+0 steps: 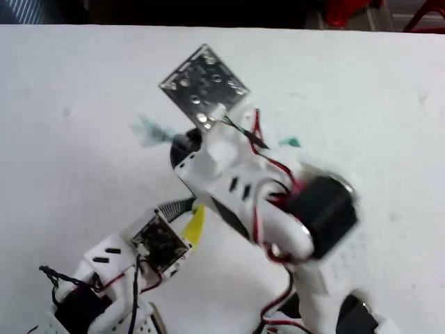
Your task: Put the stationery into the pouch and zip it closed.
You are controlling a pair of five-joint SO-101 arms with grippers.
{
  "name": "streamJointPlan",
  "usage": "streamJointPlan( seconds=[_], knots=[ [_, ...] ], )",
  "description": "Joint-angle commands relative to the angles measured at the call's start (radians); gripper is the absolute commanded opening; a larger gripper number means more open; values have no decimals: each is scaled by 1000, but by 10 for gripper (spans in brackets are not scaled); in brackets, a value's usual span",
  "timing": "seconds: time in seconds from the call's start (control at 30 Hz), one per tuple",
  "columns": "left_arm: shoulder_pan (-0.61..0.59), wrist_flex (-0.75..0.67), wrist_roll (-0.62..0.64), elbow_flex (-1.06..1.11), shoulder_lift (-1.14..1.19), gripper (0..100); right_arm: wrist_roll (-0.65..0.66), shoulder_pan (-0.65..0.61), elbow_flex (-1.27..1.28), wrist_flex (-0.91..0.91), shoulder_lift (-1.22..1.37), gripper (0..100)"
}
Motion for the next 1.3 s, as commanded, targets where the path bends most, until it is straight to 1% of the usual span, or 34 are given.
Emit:
streamJointPlan(
  seconds=[0.0, 0.1, 0.17, 0.23, 0.33, 0.4, 0.47, 0.6, 0.67, 0.7, 0.8, 0.93, 0.97, 1.0, 1.07, 1.13, 1.23, 1.27],
  knots=[
    [-61, 0, 32, -81, -1, 148, 12, -8, -94, 15, -24, 17],
    [-166, 25, 169, -130, -1, 228, 12, -7, -94, 15, -31, 17],
    [-208, 25, 213, -149, -1, 259, 12, 15, -94, 15, -25, 17],
    [-209, 21, 190, -155, 1, 264, 11, 44, -91, 15, -19, 17],
    [-171, -14, 129, -155, 1, 264, 6, 82, -61, 15, -13, 17],
    [-142, -51, 120, -153, 2, 263, 5, 91, -38, 15, -16, 17],
    [-101, -84, 115, -147, 4, 249, 5, 99, -25, 15, -24, 17],
    [31, -129, 112, -98, 4, 230, 5, 94, -29, 7, -22, 17],
    [70, -175, 112, -61, 4, 212, 5, 94, -21, -13, -19, 17],
    [81, -193, 110, -41, 4, 201, 5, 94, -20, -22, -18, 17],
    [105, -227, 31, 9, 4, 164, 5, 91, -26, -42, 2, 17],
    [101, -262, 18, 21, 4, 33, 12, 58, -29, -42, 47, 17],
    [101, -264, 20, 20, 4, 15, 12, 56, -29, -42, 54, 17],
    [99, -267, 23, 20, 4, 28, 12, 56, -29, -44, 59, 17],
    [99, -270, 23, 25, 4, 21, 12, 58, -29, -56, 62, 17],
    [68, -270, 23, 21, 4, 24, 12, 61, -41, -56, 56, 17],
    [-61, -308, 29, 25, 4, 24, 12, 62, -98, -51, 36, 17],
    [-110, -316, 54, 25, 4, 24, 12, 64, -114, -48, 27, 17]
  ],
)
